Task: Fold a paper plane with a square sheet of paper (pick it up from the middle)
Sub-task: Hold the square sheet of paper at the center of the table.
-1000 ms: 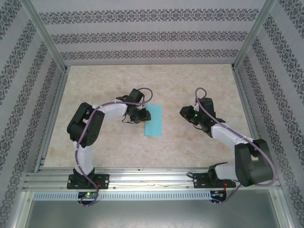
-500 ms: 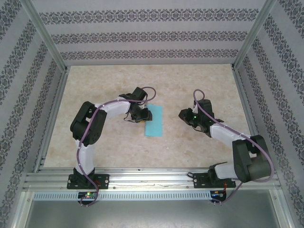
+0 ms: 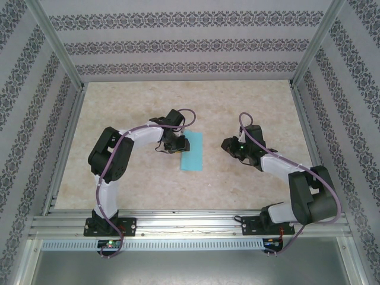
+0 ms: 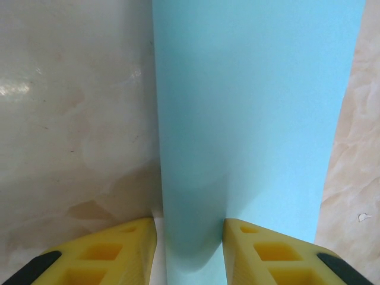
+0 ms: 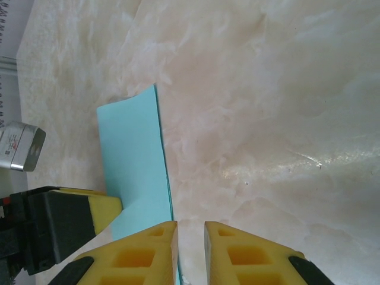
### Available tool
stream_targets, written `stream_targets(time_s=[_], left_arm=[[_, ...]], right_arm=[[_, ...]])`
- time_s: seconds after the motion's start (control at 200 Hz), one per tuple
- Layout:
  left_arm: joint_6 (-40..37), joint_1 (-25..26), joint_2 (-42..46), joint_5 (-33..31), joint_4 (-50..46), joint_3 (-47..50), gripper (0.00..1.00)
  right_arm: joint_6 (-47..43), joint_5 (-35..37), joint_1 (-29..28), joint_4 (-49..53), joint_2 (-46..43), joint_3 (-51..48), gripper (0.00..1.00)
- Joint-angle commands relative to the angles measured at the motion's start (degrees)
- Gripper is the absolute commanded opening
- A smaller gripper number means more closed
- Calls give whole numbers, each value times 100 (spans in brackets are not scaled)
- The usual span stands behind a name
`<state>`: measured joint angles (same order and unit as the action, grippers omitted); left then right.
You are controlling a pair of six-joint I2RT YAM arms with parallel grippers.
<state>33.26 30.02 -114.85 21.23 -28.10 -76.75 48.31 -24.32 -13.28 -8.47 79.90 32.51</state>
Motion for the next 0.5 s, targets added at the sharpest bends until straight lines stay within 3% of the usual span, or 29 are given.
stream_targets(time_s=[0.0, 0.5], left_arm=[[-47, 27, -152, -313, -150, -24, 37], [-262, -48, -149, -279, -324, -53, 37]], right_arm=[[72, -103, -72, -93, 69, 133, 20], [135, -151, -109, -172, 184, 166, 21]])
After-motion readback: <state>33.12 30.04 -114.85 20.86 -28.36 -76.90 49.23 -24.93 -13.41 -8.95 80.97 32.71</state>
